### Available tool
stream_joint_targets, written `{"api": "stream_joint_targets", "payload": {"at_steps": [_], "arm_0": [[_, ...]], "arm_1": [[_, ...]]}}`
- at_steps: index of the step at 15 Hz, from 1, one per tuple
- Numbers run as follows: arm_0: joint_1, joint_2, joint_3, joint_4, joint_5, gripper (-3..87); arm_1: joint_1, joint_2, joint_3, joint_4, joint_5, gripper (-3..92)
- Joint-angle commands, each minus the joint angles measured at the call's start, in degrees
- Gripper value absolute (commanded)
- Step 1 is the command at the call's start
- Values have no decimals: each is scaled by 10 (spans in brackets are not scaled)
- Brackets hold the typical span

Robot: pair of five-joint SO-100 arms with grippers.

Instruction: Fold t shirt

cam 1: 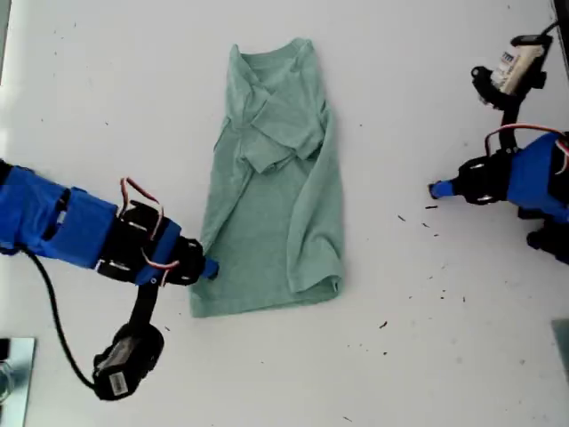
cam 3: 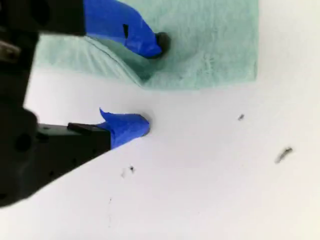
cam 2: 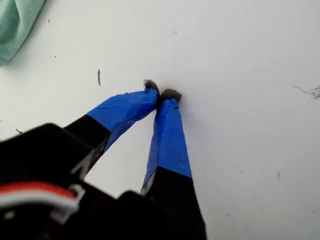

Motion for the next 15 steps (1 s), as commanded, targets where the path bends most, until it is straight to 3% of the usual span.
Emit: {"api": "stream_joint_targets", "payload": {"at_steps": [1, 4, 7, 11, 14, 15], "arm_0": [[-12, -4, -26, -18, 4, 37], [-11, 149, -66, 123, -40, -1], [-22, 164, -135, 172, -18, -1], [-42, -45, -388, 157, 87, -2], [-58, -180, -483, 47, 165, 7], [-60, -204, -482, 11, 192, 105]], "arm_1": [[0, 7, 22, 2, 2, 24], [0, 9, 22, 2, 3, 24], [1, 10, 23, 2, 2, 24], [0, 11, 23, 2, 2, 24], [-1, 12, 23, 4, 4, 24], [-2, 12, 24, 4, 4, 24]]}}
